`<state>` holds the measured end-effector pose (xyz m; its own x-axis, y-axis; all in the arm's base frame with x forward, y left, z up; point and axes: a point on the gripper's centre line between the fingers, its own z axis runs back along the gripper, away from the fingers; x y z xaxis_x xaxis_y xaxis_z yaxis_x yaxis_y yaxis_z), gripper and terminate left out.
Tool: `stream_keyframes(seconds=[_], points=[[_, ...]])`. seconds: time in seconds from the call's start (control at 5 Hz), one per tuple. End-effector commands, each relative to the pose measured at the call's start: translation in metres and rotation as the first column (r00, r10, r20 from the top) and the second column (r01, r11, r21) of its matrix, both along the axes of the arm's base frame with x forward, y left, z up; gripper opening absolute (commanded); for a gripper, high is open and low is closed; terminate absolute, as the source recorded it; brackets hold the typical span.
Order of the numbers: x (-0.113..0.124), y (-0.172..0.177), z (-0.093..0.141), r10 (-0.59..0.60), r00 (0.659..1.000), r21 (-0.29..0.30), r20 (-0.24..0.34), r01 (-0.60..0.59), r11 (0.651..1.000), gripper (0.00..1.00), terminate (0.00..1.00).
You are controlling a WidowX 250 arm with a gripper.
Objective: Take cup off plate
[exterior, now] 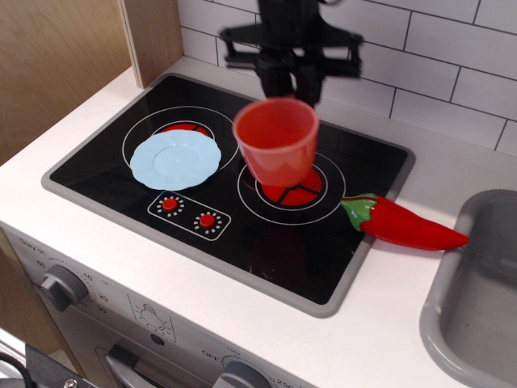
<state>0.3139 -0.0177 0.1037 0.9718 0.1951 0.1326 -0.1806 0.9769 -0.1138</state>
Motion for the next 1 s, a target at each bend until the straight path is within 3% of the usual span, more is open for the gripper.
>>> stream_keyframes(seconds=[0.0, 0.2, 0.8], points=[[0.008, -0.019, -0.010, -0.077, 0.997, -0.004, -0.001, 0.077, 0.997, 0.00, 0.00], [0.005, -0.026, -0.022, -0.103, 0.994, 0.008, -0.028, 0.103, 0.995, 0.00, 0.00], [0.006, -0.029, -0.022, -0.110, 0.993, 0.025, 0.033, 0.109, 0.994, 0.00, 0.00]])
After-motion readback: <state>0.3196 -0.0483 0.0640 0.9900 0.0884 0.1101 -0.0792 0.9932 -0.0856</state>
